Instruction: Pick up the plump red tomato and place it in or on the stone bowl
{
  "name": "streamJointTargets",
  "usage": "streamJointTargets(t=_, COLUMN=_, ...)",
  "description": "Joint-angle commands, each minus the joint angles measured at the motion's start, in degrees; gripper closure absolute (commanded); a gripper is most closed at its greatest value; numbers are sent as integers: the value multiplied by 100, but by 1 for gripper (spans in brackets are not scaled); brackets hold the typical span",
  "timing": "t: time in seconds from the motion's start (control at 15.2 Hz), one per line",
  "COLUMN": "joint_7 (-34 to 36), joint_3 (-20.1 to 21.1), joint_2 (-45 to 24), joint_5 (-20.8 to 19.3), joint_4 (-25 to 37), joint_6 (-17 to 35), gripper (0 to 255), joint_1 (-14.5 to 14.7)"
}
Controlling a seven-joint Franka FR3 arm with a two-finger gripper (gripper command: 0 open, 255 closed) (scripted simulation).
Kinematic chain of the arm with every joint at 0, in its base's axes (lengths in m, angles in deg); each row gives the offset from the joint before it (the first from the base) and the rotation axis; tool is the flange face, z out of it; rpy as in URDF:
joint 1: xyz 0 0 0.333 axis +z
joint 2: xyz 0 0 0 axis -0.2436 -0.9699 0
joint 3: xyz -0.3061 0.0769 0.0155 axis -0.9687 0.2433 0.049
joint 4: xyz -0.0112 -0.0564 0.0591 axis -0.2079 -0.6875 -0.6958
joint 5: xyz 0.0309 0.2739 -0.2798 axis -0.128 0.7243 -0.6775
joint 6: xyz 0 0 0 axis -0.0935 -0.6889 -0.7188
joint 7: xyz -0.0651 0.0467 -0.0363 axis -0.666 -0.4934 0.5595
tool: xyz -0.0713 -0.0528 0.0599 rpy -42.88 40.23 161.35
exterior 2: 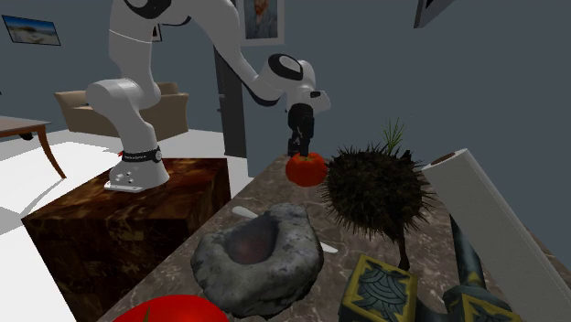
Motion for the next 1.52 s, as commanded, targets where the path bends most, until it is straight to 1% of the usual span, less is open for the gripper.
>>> streamJointTargets(t=0.0, joint_7=-98, joint_3=11, joint_2=103, joint_5=50, joint_4=1, joint_6=-60, gripper=255, joint_1=-5)
streamJointTargets(t=0.73, joint_7=-648, joint_3=69, joint_2=574, joint_5=321, joint_4=151, joint_6=-432, gripper=255, joint_1=-9)
streamJointTargets(t=1.45, joint_7=-1195, joint_3=113, joint_2=940, joint_5=556, joint_4=444, joint_6=-848, gripper=255, joint_1=1)
